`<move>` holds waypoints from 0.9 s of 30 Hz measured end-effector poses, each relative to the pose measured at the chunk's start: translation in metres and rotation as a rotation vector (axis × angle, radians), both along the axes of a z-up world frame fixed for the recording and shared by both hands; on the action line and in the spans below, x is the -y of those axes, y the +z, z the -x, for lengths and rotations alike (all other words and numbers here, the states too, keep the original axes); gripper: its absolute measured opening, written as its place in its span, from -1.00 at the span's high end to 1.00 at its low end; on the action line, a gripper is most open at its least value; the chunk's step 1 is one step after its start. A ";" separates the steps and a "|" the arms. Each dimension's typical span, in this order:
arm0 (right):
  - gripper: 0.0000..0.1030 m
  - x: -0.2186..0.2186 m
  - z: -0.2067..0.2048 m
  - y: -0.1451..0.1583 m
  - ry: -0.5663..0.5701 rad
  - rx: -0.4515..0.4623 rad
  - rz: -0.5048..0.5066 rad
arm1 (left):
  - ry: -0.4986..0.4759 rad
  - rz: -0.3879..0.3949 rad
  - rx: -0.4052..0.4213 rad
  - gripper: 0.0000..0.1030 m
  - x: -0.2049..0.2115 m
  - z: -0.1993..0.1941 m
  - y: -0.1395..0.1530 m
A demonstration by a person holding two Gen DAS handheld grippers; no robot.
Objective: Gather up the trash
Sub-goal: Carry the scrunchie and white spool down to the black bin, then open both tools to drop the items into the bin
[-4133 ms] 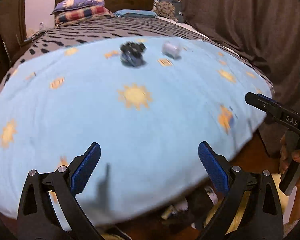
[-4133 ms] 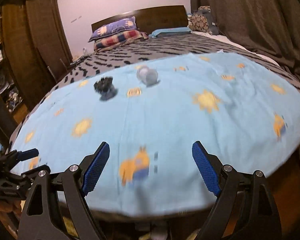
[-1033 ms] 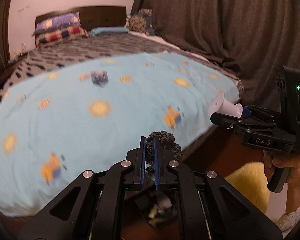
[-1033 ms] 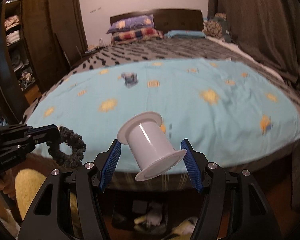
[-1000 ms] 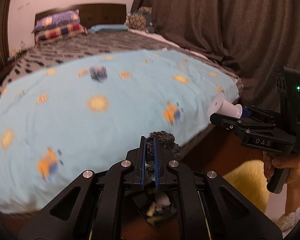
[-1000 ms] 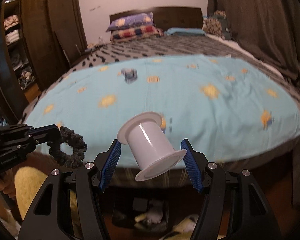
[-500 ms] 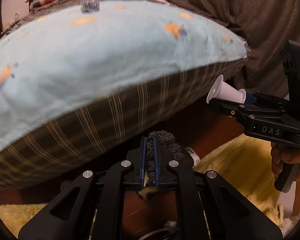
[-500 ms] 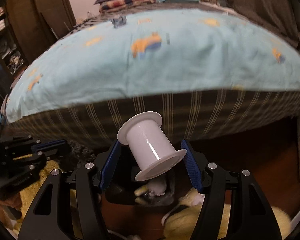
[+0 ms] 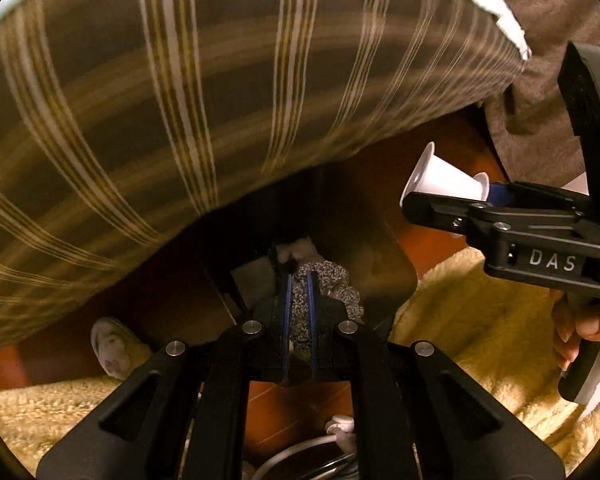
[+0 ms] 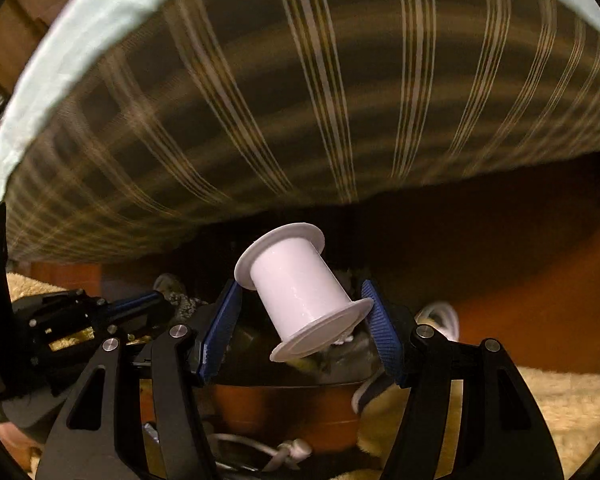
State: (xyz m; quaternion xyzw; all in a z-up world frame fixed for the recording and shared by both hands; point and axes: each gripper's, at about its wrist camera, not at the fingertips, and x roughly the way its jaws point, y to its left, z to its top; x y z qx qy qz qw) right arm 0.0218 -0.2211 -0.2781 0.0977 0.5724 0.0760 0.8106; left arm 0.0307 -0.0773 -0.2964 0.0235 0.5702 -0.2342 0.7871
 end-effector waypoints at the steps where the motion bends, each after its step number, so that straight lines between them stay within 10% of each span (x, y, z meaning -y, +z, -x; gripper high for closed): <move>1: -0.23 0.000 -0.002 -0.005 -0.005 -0.014 -0.005 | -0.002 -0.001 -0.012 0.87 0.000 -0.001 -0.005; 14: -0.51 0.009 -0.016 -0.010 -0.048 -0.042 -0.022 | 0.040 -0.023 -0.025 0.23 -0.011 -0.014 -0.009; 22: -0.72 0.030 0.001 0.067 -0.070 0.120 0.001 | 0.070 -0.008 0.091 -0.71 -0.029 -0.009 0.055; 27: -0.90 0.050 0.000 0.135 -0.087 0.271 0.022 | 0.075 0.007 0.212 -0.84 -0.037 -0.010 0.114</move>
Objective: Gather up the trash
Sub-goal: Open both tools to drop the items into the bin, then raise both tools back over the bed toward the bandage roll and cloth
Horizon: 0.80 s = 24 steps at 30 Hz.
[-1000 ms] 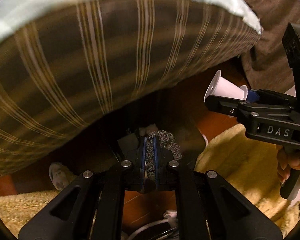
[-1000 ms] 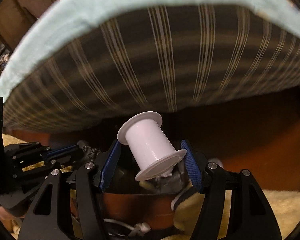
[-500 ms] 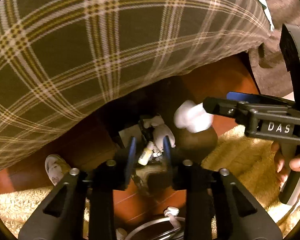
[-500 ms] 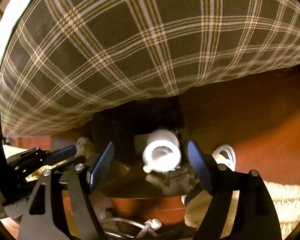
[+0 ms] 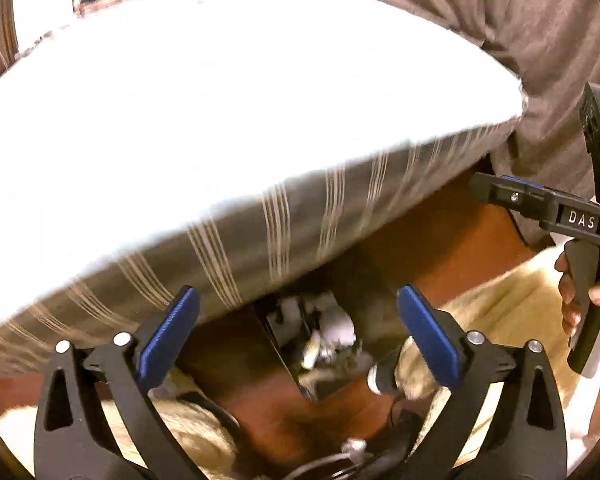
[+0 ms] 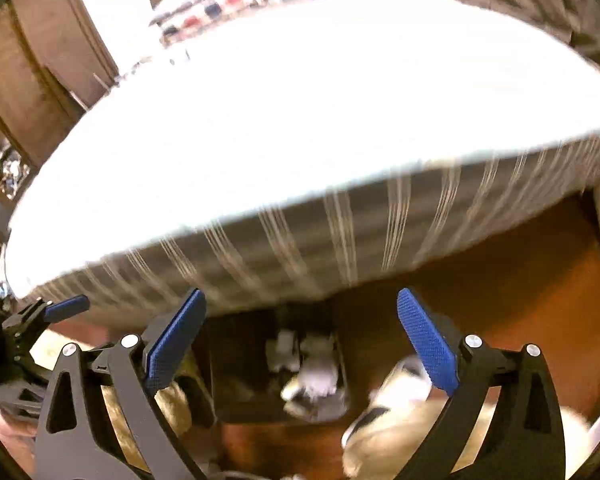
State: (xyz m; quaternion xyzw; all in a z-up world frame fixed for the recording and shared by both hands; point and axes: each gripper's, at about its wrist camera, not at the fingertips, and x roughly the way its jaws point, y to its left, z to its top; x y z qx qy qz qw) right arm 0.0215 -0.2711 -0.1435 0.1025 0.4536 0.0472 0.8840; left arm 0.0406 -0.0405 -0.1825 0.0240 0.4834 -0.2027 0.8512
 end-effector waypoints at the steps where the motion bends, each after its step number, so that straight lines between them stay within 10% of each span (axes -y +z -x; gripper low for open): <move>1: -0.90 0.002 -0.004 0.011 0.001 0.022 0.006 | 0.004 0.004 0.021 -0.84 -0.002 -0.003 0.012; 10: -0.93 -0.024 -0.064 0.085 0.060 0.209 0.090 | 0.127 -0.021 0.174 -0.84 -0.032 -0.061 0.087; 24: -0.89 -0.103 -0.222 0.068 0.190 0.188 0.049 | 0.235 -0.069 0.176 -0.84 -0.082 -0.192 0.081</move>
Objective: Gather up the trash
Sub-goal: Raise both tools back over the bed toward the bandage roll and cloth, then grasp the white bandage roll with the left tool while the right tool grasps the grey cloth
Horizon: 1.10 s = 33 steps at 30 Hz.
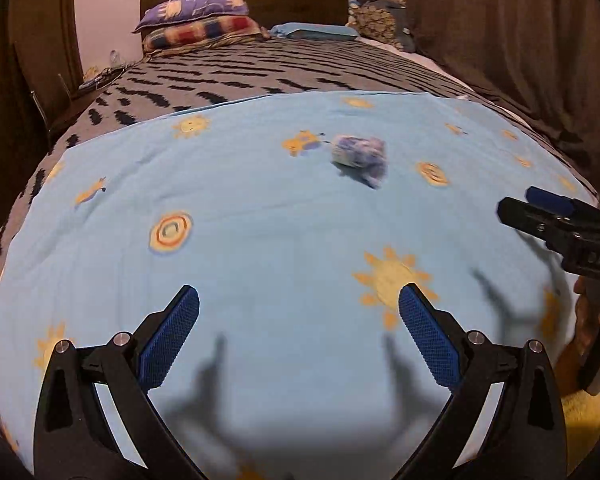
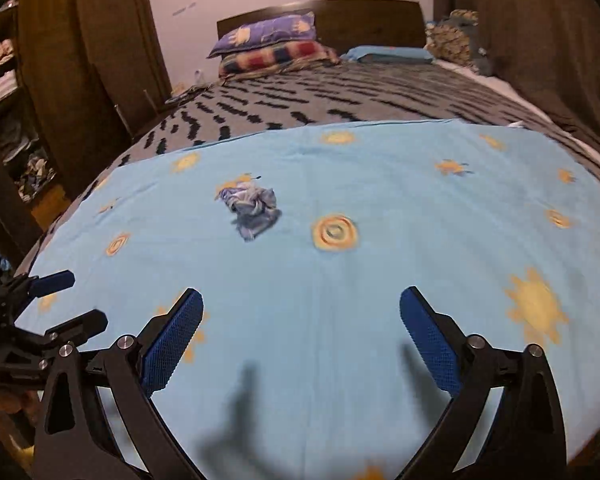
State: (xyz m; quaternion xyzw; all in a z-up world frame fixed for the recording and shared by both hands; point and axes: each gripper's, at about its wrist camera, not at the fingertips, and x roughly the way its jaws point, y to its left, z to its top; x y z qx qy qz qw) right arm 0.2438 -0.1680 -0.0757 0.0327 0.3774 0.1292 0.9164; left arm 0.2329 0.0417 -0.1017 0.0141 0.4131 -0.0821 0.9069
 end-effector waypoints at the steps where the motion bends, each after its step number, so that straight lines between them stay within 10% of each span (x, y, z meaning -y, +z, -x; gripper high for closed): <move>1: -0.79 -0.006 -0.013 -0.004 0.005 -0.003 0.004 | 0.006 0.004 -0.008 -0.84 -0.004 -0.010 -0.003; 5: -0.44 -0.021 -0.050 -0.012 0.030 -0.032 -0.030 | 0.005 0.008 -0.024 -0.84 -0.011 -0.027 -0.009; 18: -0.36 -0.065 -0.114 -0.030 0.102 -0.079 -0.058 | -0.037 0.019 -0.006 -0.84 -0.008 -0.060 -0.012; 21: 0.02 -0.065 -0.115 -0.032 0.117 -0.092 -0.060 | -0.038 0.024 -0.006 -0.84 -0.007 -0.063 -0.013; 33: 0.10 -0.038 -0.096 0.006 0.094 0.005 -0.050 | -0.086 0.040 0.020 -0.84 0.018 -0.081 -0.004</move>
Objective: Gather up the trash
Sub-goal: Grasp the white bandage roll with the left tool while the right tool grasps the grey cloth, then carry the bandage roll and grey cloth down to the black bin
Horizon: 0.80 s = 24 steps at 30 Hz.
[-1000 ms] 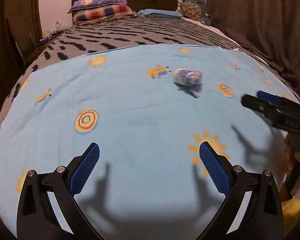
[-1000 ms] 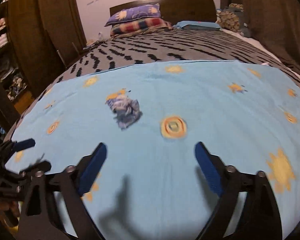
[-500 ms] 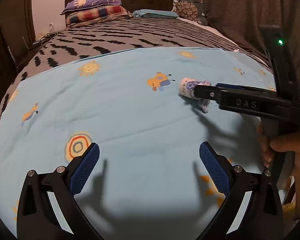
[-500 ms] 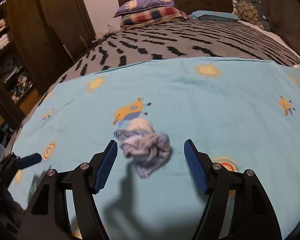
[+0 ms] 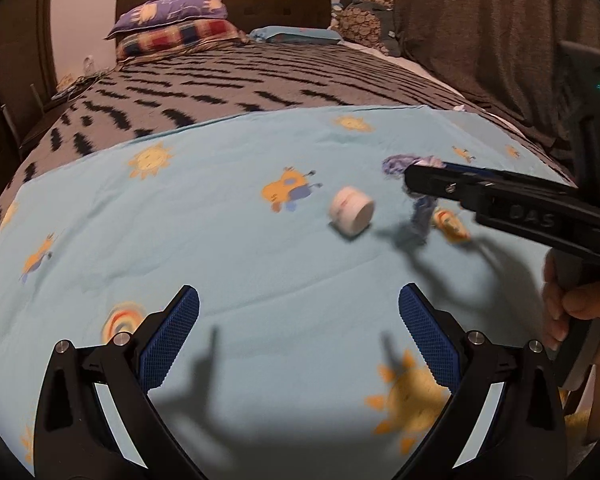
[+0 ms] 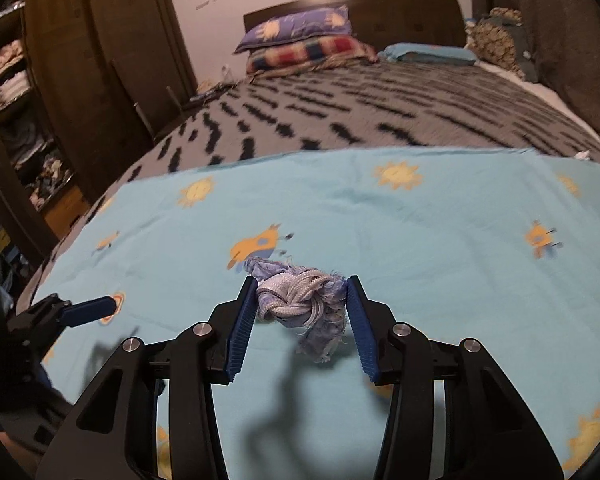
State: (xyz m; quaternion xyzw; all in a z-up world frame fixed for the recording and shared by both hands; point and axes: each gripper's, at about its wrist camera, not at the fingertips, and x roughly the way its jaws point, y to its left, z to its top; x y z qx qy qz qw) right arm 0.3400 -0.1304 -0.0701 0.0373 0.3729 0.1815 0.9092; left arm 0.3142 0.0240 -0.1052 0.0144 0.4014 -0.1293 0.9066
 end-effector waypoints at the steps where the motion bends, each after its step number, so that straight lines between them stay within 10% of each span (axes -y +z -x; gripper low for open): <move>1: 0.10 0.006 0.000 0.005 -0.013 0.012 0.004 | -0.010 -0.002 0.005 -0.84 0.005 -0.006 0.001; 9: 0.10 0.041 0.002 0.017 -0.089 0.049 0.019 | -0.025 0.030 -0.020 -0.81 0.032 -0.053 -0.007; 19: 0.10 0.071 0.003 0.005 -0.134 0.026 0.025 | -0.084 0.055 -0.092 0.30 0.052 -0.085 -0.027; 24: 0.10 0.073 0.013 0.005 -0.129 0.017 0.018 | -0.099 0.046 -0.078 0.31 0.055 -0.073 -0.022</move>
